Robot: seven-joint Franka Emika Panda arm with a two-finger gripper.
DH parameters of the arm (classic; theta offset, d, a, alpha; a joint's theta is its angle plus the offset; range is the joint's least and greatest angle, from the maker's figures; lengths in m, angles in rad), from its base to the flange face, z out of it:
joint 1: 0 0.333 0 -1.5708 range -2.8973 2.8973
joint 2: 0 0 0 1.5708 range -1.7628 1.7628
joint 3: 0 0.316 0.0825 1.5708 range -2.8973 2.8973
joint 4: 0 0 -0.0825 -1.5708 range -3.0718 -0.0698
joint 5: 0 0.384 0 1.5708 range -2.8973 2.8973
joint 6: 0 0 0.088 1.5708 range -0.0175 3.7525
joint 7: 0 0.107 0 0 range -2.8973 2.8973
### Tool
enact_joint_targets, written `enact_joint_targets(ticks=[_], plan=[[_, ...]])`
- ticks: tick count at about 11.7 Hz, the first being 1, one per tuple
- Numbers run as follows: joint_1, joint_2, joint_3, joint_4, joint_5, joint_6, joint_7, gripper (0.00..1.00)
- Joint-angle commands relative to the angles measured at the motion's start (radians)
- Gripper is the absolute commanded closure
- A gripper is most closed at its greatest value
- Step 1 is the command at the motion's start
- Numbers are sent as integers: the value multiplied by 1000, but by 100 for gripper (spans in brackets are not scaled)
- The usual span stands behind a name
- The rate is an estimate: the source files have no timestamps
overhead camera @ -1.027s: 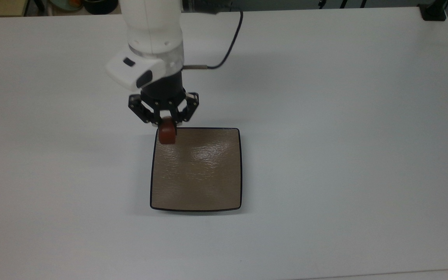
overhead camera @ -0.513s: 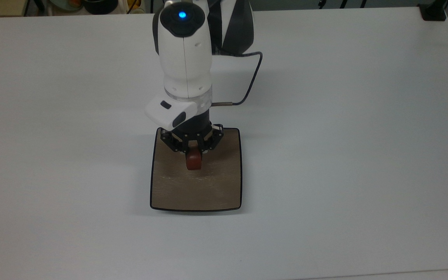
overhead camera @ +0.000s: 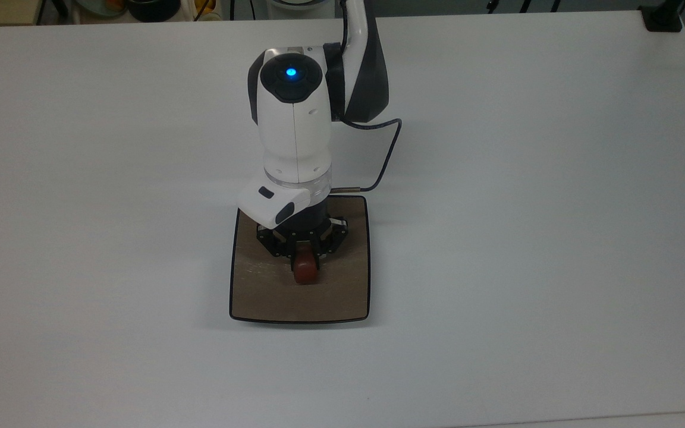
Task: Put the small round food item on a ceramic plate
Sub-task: 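Lower the food item onto the plate center and open the gripper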
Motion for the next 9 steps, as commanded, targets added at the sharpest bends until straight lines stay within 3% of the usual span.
enact_joint_targets(ticks=[1,3,5,7,9], plan=[[11,13,-7,10,0,7,19,40],[11,13,-7,10,-3,6,19,16],[13,13,-7,10,-4,6,19,0],[14,-16,-7,10,-17,1,19,0],[14,-103,-7,-31,-18,-20,19,0]])
